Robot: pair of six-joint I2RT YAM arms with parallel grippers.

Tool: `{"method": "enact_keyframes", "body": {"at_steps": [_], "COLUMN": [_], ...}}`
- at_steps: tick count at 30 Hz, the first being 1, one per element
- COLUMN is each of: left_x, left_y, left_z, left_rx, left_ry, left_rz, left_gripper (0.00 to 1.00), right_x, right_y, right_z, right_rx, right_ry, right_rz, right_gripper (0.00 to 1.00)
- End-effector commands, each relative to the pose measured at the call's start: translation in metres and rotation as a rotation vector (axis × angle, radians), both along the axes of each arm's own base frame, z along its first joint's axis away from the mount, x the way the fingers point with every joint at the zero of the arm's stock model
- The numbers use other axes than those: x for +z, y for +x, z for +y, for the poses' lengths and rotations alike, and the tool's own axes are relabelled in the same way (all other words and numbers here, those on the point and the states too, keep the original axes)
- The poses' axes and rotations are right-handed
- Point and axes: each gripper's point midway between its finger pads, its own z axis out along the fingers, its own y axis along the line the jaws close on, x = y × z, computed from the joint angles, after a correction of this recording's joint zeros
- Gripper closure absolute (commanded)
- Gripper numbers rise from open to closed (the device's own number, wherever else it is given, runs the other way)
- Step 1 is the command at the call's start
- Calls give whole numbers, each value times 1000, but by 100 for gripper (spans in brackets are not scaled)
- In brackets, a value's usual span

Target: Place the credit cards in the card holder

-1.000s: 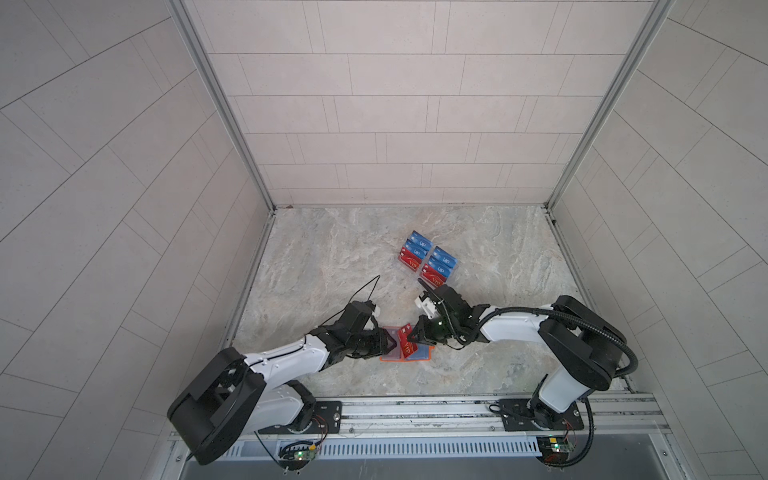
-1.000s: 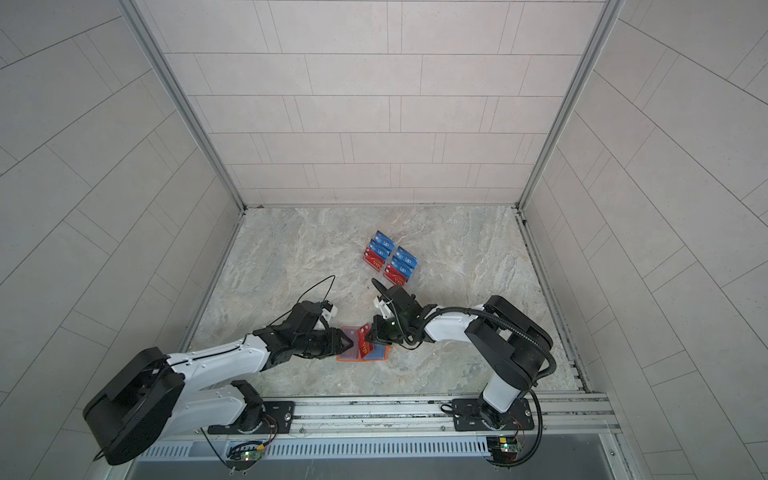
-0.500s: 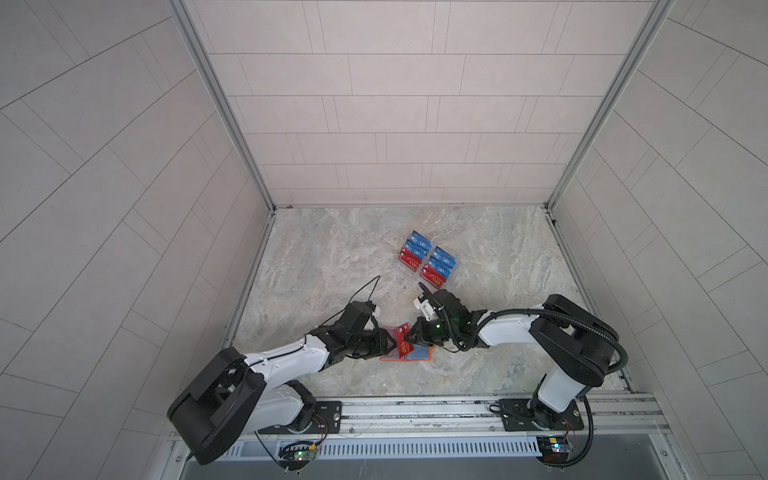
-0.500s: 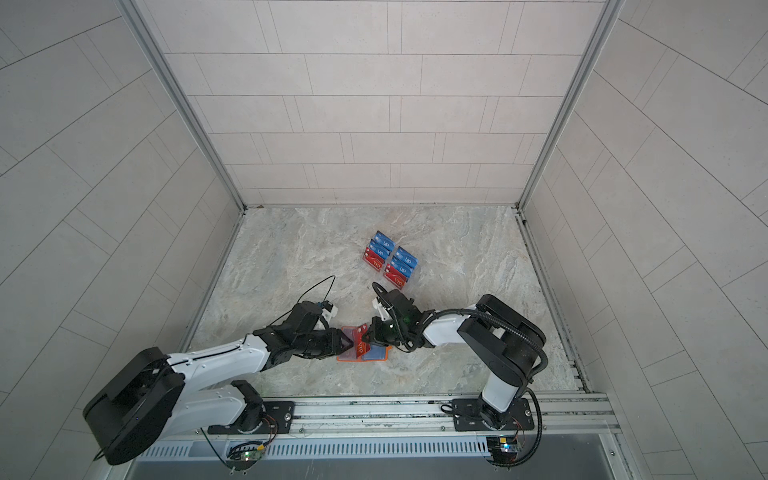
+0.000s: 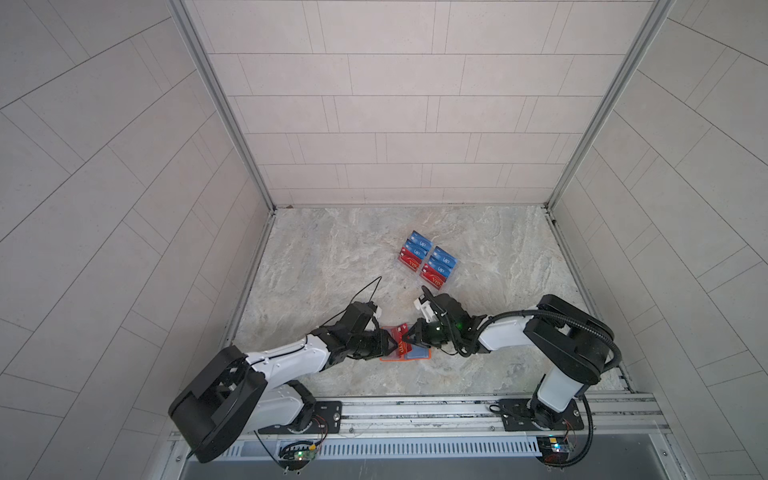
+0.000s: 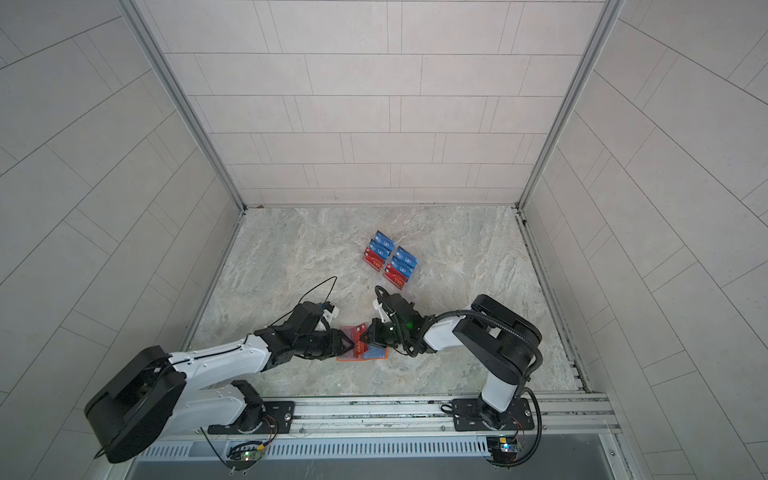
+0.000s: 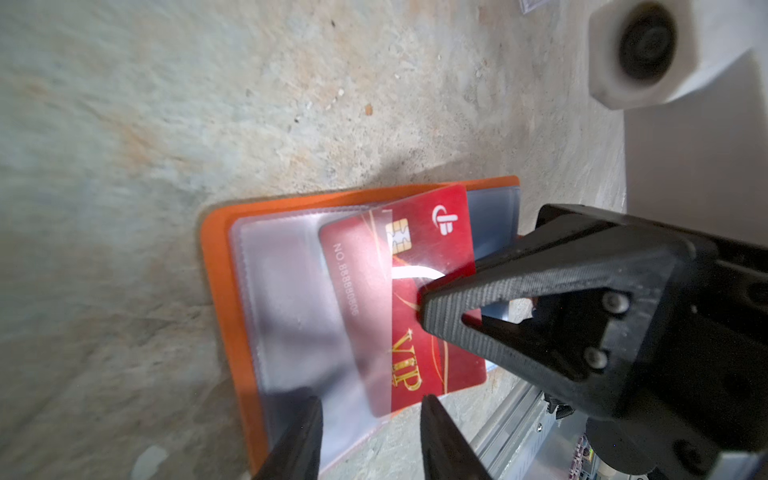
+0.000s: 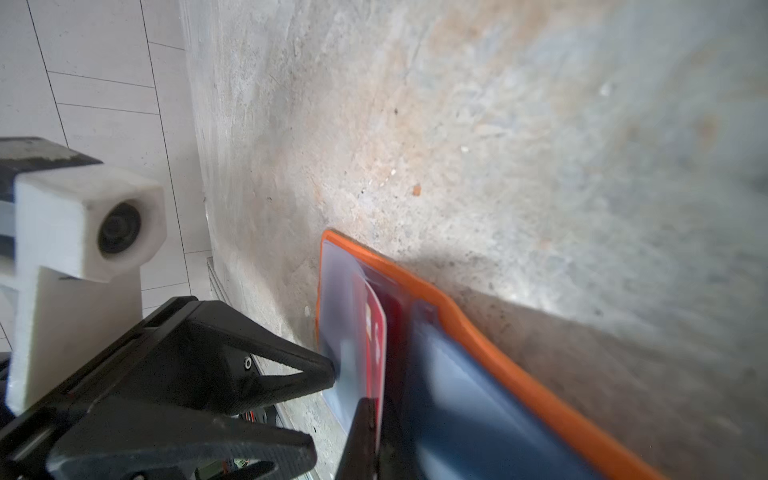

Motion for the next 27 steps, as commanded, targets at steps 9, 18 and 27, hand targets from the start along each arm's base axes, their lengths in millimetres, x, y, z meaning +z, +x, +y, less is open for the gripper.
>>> {"method": "enact_keyframes", "body": {"at_steps": [9,18,27], "left_x": [-2,23,20], "left_y": [-3,13,24], "left_z": [1,18,28], "left_rx": [32,111,111], "left_ry": [3,77,134], "left_rz": [40,-28,-49], "left_gripper": [58,56,70], "right_x": [-18,-15,-6], "right_y": [-7,-17,-26], "right_z": [-21,-34,-36], "right_rx": [-42,-5,32], "right_ry": [-216,-327,-348], "right_rz": [-41,-46,-56], "right_gripper": [75,60,48]}}
